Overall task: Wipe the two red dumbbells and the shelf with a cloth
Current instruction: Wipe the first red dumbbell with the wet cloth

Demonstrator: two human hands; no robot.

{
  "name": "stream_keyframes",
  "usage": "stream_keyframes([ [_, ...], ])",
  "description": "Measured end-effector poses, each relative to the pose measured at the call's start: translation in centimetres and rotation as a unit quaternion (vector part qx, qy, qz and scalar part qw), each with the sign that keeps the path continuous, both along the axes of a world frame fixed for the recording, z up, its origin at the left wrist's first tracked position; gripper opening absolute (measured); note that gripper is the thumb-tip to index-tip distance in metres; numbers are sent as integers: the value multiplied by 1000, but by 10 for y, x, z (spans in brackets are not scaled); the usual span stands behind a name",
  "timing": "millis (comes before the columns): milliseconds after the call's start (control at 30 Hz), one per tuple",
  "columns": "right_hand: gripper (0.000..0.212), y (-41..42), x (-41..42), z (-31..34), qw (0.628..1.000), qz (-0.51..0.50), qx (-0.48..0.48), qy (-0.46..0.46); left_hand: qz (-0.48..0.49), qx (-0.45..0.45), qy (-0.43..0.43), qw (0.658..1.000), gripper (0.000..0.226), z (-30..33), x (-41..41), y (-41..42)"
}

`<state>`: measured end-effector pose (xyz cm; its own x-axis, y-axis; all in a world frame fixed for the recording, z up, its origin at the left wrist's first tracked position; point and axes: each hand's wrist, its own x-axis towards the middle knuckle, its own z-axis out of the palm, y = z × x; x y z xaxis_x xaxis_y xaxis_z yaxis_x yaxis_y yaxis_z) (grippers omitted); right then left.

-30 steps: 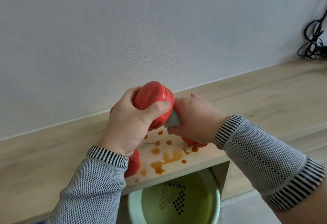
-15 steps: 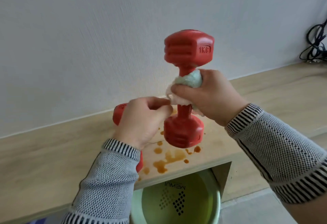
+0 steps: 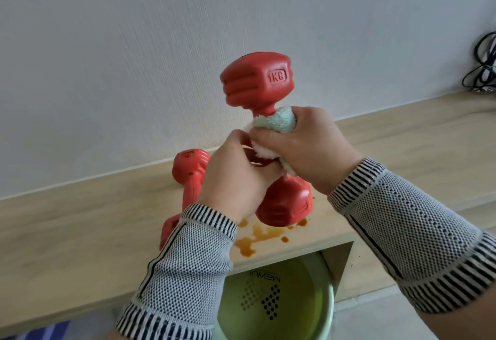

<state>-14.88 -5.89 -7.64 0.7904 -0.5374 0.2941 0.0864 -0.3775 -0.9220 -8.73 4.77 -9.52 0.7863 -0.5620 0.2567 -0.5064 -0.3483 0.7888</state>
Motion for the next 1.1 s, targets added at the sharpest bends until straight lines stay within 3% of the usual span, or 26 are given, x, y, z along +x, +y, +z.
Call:
stream_keyframes([
  [100,22,-6,-1,1,995,75,70,-10,-13,-32,34,999,37,0,4,2],
  [200,20,-18,-5,8,965,151,201,-78,-5,-82,109,991,21,0,12,9],
  [300,20,-49,-9,10,935,68,320,-133,5,-159,218,963,9,0,20,18],
  [400,39,-74,-11,-4,902,63,419,-78,12,-227,280,933,5,2,24,24],
  [467,29,-77,-11,-11,899,86,427,-35,17,-251,293,922,7,4,27,26],
  [633,38,-62,-11,-16,909,147,390,-14,19,-270,270,924,7,2,33,29],
  [900,55,-56,-11,-28,884,208,418,26,32,-283,225,932,7,1,34,29],
  [1100,59,-33,-11,-29,872,204,445,-11,71,-296,212,929,8,2,35,29],
])
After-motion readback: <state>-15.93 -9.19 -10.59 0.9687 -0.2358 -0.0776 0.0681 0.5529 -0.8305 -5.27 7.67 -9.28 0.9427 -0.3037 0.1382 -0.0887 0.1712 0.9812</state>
